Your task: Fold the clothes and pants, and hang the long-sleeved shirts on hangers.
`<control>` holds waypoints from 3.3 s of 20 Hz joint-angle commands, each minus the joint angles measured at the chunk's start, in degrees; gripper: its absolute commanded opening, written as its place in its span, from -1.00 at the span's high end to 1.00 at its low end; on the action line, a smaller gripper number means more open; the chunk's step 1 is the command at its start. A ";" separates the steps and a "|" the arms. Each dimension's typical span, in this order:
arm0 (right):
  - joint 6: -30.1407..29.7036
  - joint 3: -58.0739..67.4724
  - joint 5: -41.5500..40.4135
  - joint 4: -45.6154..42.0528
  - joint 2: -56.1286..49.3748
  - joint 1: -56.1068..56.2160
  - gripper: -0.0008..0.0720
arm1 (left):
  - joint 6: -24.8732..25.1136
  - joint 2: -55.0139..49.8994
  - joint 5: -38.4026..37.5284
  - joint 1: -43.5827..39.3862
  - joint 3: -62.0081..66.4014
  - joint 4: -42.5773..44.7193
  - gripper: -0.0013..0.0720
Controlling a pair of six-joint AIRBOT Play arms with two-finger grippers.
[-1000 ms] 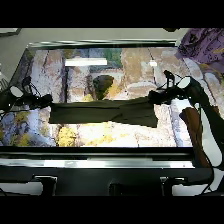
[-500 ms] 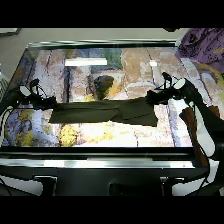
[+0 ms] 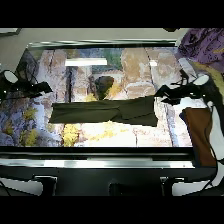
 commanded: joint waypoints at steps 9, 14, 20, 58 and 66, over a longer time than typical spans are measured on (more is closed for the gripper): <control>-12.63 -0.11 10.36 12.57 -12.44 -6.99 -0.84 | -1.55 1.99 -4.09 -0.48 3.48 0.24 -1.00; -13.18 -0.11 8.07 12.55 -14.64 -2.58 -0.83 | -1.55 1.99 -4.04 -0.48 3.48 0.24 -1.00; -12.96 -0.07 7.58 9.64 -15.02 2.67 0.61 | -1.53 1.97 -4.04 -0.79 3.48 0.09 -1.00; 8.35 22.10 24.87 -23.06 11.52 2.82 0.90 | -14.49 -32.39 21.99 -50.23 19.78 -44.98 0.93; 10.56 22.10 24.26 -14.97 12.07 2.95 0.90 | -15.41 -26.25 7.91 -42.29 19.82 -32.96 0.94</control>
